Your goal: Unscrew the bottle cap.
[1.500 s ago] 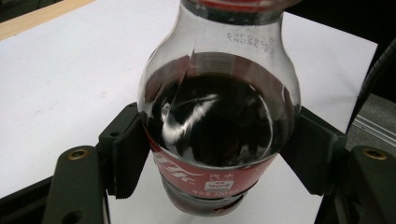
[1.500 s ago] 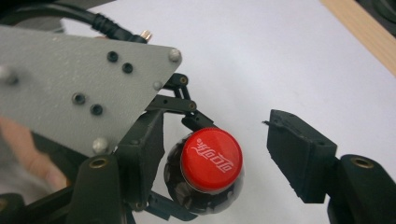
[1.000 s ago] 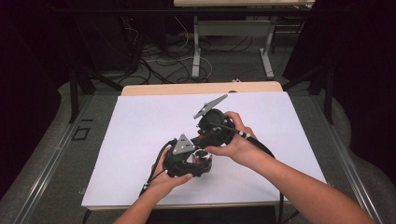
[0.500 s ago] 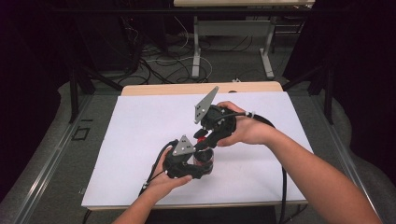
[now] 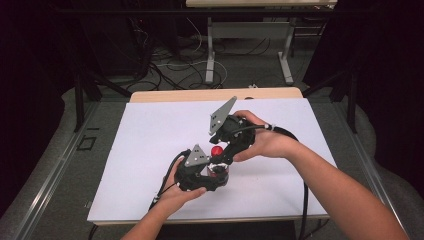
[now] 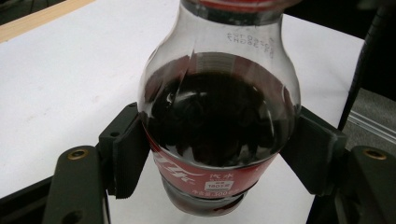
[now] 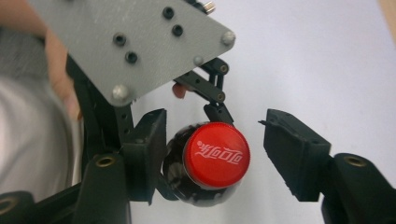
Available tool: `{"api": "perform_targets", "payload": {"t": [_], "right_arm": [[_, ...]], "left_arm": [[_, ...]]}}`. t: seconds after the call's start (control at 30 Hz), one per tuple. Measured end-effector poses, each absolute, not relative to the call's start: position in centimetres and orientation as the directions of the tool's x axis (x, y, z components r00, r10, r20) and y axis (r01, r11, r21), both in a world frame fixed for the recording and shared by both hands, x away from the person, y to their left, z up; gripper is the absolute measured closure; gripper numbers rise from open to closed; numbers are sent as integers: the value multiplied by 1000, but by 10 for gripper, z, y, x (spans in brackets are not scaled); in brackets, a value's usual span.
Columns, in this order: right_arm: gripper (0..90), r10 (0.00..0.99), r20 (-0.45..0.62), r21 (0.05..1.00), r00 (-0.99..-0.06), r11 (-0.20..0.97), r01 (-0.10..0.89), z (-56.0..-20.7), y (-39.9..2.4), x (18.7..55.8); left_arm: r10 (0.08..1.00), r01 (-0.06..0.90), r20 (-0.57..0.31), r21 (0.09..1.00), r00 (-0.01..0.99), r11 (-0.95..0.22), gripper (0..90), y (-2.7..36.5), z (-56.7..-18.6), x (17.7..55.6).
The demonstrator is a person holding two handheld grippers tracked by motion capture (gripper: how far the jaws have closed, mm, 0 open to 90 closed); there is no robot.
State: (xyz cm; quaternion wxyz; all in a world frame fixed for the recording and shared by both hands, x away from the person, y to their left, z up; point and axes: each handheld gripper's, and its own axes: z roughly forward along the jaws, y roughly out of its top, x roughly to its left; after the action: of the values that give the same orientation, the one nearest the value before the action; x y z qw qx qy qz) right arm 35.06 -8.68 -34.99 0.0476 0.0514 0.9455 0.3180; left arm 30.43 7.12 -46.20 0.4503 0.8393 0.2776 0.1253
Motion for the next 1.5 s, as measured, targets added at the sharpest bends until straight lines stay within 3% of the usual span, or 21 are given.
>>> {"api": "perform_targets", "payload": {"t": [0.17,0.33,0.53,0.83,1.1,1.23,1.5], "right_arm": [[347,307,-63,672,-950,717,187,-350,-89,336],[383,408,-82,727,-909,648,225,-360,-91,326],[450,465,-116,775,-878,595,213,-372,-91,316],[501,481,-78,807,-873,545,229,-377,-94,319],[601,368,-49,769,-928,607,200,-374,-92,336],[605,256,-4,741,-967,650,169,-370,-93,350],[610,-26,-40,688,-999,724,-47,-363,-93,364]], "left_arm": [[600,371,-53,829,798,-419,301,74,-461,306],[610,376,-56,831,791,-411,301,75,-461,306],[614,388,-58,821,787,-419,301,75,-461,307],[612,382,-53,823,789,-421,301,75,-462,307],[594,377,-51,815,803,-440,301,73,-461,305],[588,379,-58,814,807,-440,301,73,-461,305],[569,362,-53,819,820,-445,301,71,-461,302]]}}
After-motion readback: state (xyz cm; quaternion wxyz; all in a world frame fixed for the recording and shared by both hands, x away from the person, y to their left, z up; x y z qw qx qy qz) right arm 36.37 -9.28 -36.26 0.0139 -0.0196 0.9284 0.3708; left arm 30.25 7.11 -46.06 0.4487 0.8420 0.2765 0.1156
